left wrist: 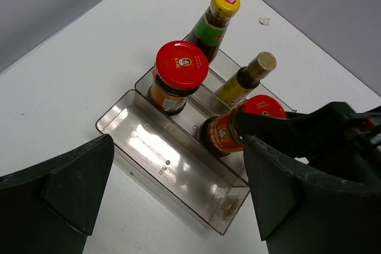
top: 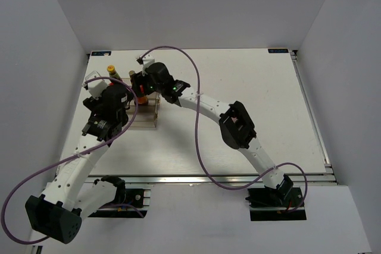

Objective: Organize the condiment bottles

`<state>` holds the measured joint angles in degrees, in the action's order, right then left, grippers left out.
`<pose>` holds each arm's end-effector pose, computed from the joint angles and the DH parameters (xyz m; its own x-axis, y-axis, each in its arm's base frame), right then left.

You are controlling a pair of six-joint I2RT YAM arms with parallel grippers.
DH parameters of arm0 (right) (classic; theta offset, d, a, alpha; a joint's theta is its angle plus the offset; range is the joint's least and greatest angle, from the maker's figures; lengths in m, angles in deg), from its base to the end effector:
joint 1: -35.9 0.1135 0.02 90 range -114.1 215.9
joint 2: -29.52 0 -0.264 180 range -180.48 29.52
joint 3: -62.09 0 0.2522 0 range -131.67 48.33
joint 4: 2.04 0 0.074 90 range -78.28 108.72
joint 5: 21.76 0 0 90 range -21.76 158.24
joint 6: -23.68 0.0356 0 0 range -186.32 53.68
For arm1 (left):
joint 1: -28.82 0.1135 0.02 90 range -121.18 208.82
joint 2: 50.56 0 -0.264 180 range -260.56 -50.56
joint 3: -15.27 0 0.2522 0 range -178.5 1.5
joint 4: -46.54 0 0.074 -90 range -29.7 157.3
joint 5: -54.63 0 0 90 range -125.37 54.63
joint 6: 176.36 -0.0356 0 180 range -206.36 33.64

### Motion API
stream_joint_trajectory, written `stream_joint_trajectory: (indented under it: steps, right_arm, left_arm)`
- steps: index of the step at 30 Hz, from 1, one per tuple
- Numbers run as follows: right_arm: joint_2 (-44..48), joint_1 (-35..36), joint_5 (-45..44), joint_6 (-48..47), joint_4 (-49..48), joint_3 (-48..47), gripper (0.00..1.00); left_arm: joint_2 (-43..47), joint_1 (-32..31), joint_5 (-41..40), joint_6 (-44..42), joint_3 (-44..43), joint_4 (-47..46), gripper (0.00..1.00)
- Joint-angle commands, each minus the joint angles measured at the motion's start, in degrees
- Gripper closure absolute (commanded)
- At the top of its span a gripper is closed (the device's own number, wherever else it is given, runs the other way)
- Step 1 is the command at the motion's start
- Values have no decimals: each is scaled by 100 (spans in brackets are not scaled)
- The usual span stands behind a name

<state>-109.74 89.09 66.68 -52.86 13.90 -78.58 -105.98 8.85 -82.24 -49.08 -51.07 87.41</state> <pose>0.3472 0.4624 0.2645 -0.3288 -0.0510 -0.9430 -0.7280 0.6498 0.2187 0.1997 -0.0449 0.3295 -0.1548 -0.3843 -0.9101 -0.5713 0.7864 -0.2349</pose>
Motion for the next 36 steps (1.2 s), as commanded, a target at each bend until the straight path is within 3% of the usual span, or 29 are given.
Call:
stream_joint_trajectory:
  steps: [1,8,10,14,16,25,29,36]
  right_arm:
    - [207,86,-46,-18,-1219,-440,100]
    - [-145,192,-432,-141,-1281,-554,100]
    - [-224,192,-547,-159,-1263,-563,95]
    - [-242,192,-529,-89,-1272,-510,75]
    - [-251,201,-503,-54,-1272,-501,69]
    - [179,192,-205,-53,-1246,-142,20]
    - [469,201,-72,-36,-1272,157,11]
    - [847,201,112,-89,-1246,342,11]
  left_arm:
    - [31,45,81,-36,63,-92,2]
    - [-4,72,108,-63,81,-118,2]
    - [-4,81,117,-71,90,-127,2]
    - [-30,98,195,-89,107,-171,2]
    - [-57,107,222,-98,99,-171,2]
    - [-22,116,196,-133,64,-93,2]
    - [48,116,327,-107,54,-118,2]
    - [145,116,503,-159,-16,-154,2]
